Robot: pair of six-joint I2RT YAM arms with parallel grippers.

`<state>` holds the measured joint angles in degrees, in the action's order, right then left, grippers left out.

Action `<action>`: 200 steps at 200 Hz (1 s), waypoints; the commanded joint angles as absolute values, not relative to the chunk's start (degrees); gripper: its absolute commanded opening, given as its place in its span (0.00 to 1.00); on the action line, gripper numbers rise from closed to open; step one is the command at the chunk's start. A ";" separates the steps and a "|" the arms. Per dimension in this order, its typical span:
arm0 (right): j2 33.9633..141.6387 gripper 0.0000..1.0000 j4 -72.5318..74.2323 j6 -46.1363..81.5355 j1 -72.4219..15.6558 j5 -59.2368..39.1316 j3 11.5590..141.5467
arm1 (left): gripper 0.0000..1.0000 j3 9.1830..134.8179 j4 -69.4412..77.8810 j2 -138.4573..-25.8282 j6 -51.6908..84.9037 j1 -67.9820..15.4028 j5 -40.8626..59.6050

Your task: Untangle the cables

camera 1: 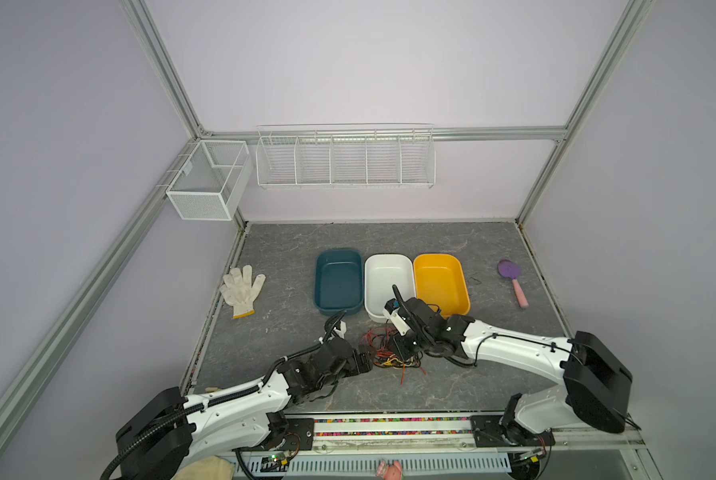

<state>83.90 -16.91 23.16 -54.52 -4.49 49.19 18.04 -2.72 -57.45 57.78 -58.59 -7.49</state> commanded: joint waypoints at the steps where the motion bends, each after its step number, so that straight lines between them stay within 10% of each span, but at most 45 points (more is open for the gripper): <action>1: 84.53 0.23 -16.17 22.72 -55.06 -3.27 50.01 | 0.95 17.21 0.00 -57.91 59.69 -58.96 -7.32; 66: 85.52 0.07 -16.44 22.76 -55.20 -1.85 51.86 | 0.95 17.13 3.71 -61.48 60.40 -59.84 -6.84; 200: 81.07 0.07 -17.97 22.98 -56.13 -1.34 51.94 | 0.93 19.36 8.34 -69.04 60.46 -61.76 -6.83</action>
<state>84.58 -17.04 22.90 -55.40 -1.34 51.13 18.22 7.94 -67.72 59.42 -61.32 -6.39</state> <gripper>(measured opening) 0.071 0.937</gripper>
